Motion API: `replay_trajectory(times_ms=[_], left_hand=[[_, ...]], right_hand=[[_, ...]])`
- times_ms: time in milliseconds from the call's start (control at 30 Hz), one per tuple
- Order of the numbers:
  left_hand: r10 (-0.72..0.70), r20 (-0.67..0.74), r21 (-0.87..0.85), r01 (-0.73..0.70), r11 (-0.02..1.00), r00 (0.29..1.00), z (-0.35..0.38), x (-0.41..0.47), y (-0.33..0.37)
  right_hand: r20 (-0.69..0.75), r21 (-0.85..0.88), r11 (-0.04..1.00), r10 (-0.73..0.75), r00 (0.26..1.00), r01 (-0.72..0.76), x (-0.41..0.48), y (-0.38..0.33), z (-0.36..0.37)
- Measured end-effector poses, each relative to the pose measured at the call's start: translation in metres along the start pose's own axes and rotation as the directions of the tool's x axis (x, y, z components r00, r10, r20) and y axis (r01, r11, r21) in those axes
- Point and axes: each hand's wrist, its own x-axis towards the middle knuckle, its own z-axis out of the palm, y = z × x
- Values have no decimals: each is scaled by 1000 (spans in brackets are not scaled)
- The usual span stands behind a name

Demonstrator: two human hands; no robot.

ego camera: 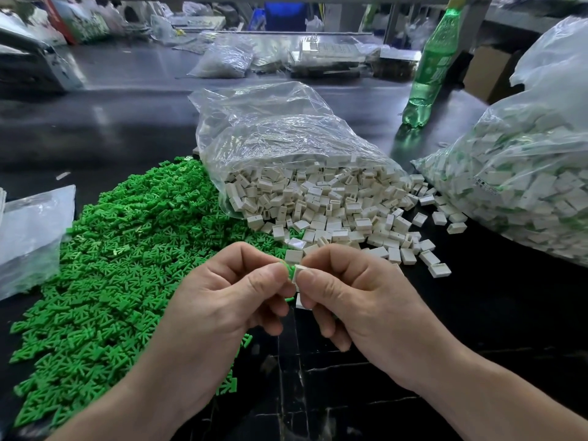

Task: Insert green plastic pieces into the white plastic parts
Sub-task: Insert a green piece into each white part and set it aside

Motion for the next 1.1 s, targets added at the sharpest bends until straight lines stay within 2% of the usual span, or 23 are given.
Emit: replay_trajectory(times_ms=[200,400,467,600,633,667,733,800,867,967,1100], left_hand=[[-20,-6,-103,19,995,1000,7,-2,1],[-69,74,-37,72,997,995,1,-3,-1],[-31,78,-39,34,999,996,2,-3,0],[96,26,245,-100,964,995,-3,2,4],[107,11,223,-107,969,994,-3,2,4],[76,0,100,-76,992,997,-2,1,5],[-36,63,-132,44,990,997,8,-4,9],[-90,133,-104,104,989,987,18,-11,7],[-56,90,-59,62,996,994,24,-13,0],[-7,16,-90,9,996,1000,23,-11,-2],[-11,157,-247,50,968,987,23,-7,6]], right_hand=[[-20,65,998,21,1000,-20,-1,0,7],[40,24,998,55,998,-56,-3,-3,2],[31,58,997,52,998,-54,-3,-6,3],[46,-10,997,73,996,-73,-4,-11,3],[78,-35,995,91,993,-88,-5,-13,5],[120,-66,993,105,987,-97,-7,-14,9],[199,-120,989,112,974,-89,-12,-16,21],[239,-97,991,115,964,-94,-16,-16,32],[230,-80,992,113,967,-97,-18,-17,37],[212,-68,994,95,973,-82,-18,-18,38],[209,-53,997,65,976,-55,-19,-20,38]])
